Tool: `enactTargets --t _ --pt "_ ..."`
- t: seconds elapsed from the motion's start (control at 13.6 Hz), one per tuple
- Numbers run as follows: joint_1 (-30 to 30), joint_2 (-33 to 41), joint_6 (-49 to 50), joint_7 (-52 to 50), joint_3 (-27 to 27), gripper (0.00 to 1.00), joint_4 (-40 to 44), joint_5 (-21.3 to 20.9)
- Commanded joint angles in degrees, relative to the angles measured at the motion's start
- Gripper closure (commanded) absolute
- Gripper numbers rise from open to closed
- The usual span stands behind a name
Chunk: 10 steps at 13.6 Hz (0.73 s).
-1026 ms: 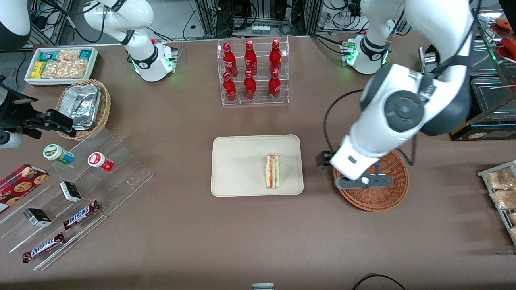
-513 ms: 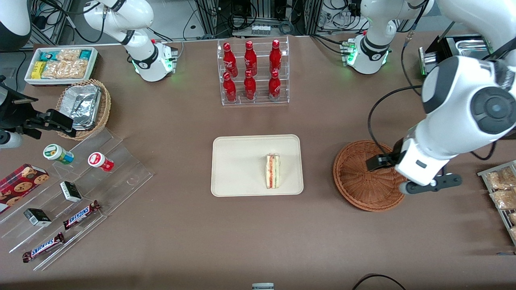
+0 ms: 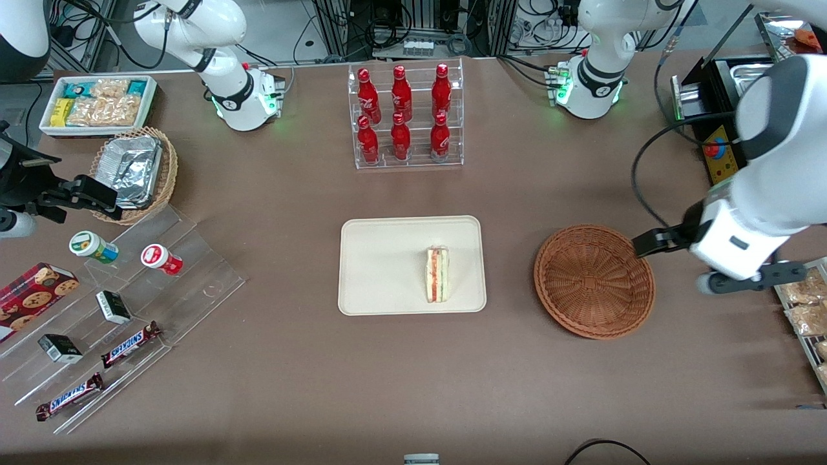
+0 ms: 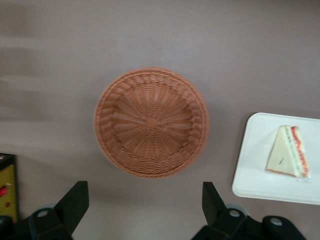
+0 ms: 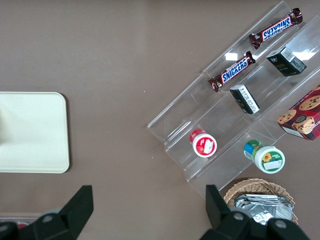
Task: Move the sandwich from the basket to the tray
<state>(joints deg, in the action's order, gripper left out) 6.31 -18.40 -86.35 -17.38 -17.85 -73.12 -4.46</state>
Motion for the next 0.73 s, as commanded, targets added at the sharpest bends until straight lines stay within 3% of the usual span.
enactTargets --t 0.0,0.29,0.66 --pt "2.74 4.15 1.53 8.38 -0.26 0.00 -2.37 -0.55" --pt "2.40 8.10 5.58 16.48 2.82 0.00 -7.27 -0.38" --pt "0.46 10.57 5.49 16.33 6.34 0.00 -10.55 -0.29"
